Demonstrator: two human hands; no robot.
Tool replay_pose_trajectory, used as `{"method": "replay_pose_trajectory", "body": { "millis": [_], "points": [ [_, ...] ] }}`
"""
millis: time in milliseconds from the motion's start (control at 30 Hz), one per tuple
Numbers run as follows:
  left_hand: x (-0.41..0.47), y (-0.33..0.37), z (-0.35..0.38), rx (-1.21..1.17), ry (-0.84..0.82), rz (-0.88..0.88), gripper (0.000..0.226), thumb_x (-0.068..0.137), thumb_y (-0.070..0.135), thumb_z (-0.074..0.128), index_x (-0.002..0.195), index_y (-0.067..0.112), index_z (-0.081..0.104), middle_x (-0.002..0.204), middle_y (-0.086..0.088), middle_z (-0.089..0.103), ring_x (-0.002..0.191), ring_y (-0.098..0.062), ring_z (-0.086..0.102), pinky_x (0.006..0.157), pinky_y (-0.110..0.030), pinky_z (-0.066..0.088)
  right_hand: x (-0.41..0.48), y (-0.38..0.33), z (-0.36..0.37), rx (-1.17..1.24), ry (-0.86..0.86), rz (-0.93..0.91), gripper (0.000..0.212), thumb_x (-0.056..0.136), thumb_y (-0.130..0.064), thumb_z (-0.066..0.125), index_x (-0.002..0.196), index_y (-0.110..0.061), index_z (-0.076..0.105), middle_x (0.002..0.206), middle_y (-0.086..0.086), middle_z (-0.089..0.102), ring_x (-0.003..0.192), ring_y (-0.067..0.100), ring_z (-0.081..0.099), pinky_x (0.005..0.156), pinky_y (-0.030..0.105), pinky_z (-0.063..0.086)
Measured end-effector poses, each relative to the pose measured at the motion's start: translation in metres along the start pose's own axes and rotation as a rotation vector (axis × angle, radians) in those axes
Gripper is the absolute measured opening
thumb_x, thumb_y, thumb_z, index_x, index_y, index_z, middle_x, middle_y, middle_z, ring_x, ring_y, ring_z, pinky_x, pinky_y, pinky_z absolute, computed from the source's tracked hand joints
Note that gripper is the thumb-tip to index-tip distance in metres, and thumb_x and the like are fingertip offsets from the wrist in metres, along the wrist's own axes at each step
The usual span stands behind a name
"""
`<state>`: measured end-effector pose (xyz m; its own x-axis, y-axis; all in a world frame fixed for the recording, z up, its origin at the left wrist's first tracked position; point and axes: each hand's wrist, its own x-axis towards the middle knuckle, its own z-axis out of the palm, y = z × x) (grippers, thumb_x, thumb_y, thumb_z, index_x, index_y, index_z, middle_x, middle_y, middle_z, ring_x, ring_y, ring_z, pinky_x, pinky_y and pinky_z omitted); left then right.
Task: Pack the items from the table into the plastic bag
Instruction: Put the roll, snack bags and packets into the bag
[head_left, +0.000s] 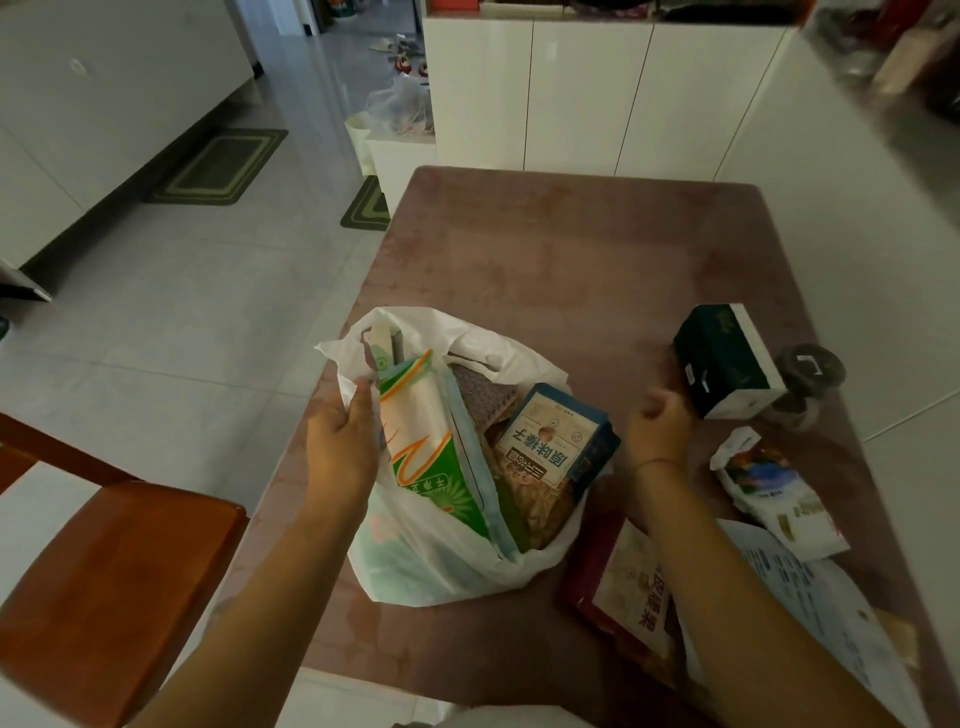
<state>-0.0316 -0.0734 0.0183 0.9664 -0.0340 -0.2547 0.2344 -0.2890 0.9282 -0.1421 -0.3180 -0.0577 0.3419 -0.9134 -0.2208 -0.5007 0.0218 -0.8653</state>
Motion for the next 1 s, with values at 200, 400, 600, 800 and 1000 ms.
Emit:
{"method": "replay_pose_trajectory", "body": {
  "millis": [200, 400, 600, 800, 1000],
  "points": [
    [0.001, 0.000, 0.005, 0.037, -0.010, -0.055, 0.049, 0.093, 0.051, 0.042, 0.097, 0.007, 0.063, 0.097, -0.016, 0.069, 0.088, -0.033, 0.068, 0.077, -0.043, 0.057, 0.020, 0.032, 0.000, 0.271, -0.697, 0.559, 0.019, 0.095, -0.028, 0.048, 0.097, -0.013, 0.060, 0.103, 0.008, 0.060, 0.089, 0.022, 0.057, 0.070, 0.035, 0.049],
    [-0.003, 0.004, 0.014, -0.020, -0.093, -0.035, 0.031, 0.097, 0.045, 0.040, 0.101, 0.022, 0.061, 0.095, -0.006, 0.068, 0.082, -0.022, 0.068, 0.058, -0.028, 0.051, 0.014, 0.019, 0.011, 0.464, -0.848, 0.713, 0.032, 0.084, -0.031, 0.063, 0.110, -0.013, 0.064, 0.097, 0.014, 0.073, 0.101, 0.030, 0.061, 0.082, 0.045, 0.050],
    [0.000, 0.005, 0.014, -0.017, -0.098, -0.039, 0.025, 0.097, 0.041, 0.043, 0.106, 0.027, 0.062, 0.101, -0.005, 0.070, 0.085, -0.023, 0.068, 0.061, -0.032, 0.055, 0.024, -0.012, 0.025, 0.325, -0.750, 0.692, 0.024, 0.083, -0.028, 0.065, 0.090, -0.006, 0.064, 0.075, 0.013, 0.070, 0.073, 0.028, 0.064, 0.064, 0.038, 0.057],
    [0.014, 0.026, 0.014, -0.072, -0.073, 0.039, 0.031, 0.096, 0.040, 0.047, 0.088, 0.015, 0.063, 0.069, -0.002, 0.063, 0.060, -0.017, 0.061, 0.054, -0.027, 0.048, 0.020, -0.071, -0.001, 0.605, -0.616, 0.203, 0.019, 0.096, -0.023, 0.049, 0.084, -0.014, 0.061, 0.059, -0.005, 0.069, 0.069, 0.014, 0.060, 0.055, 0.022, 0.054],
    [0.031, 0.046, 0.030, -0.094, -0.121, 0.117, 0.030, 0.099, 0.034, 0.043, 0.086, 0.017, 0.065, 0.077, -0.002, 0.068, 0.063, -0.014, 0.064, 0.054, -0.024, 0.050, 0.029, -0.085, -0.042, 0.427, -0.309, -0.097, 0.024, 0.091, -0.020, 0.058, 0.068, -0.015, 0.050, 0.068, 0.004, 0.050, 0.062, 0.012, 0.047, 0.057, 0.026, 0.043]
  ]
}}
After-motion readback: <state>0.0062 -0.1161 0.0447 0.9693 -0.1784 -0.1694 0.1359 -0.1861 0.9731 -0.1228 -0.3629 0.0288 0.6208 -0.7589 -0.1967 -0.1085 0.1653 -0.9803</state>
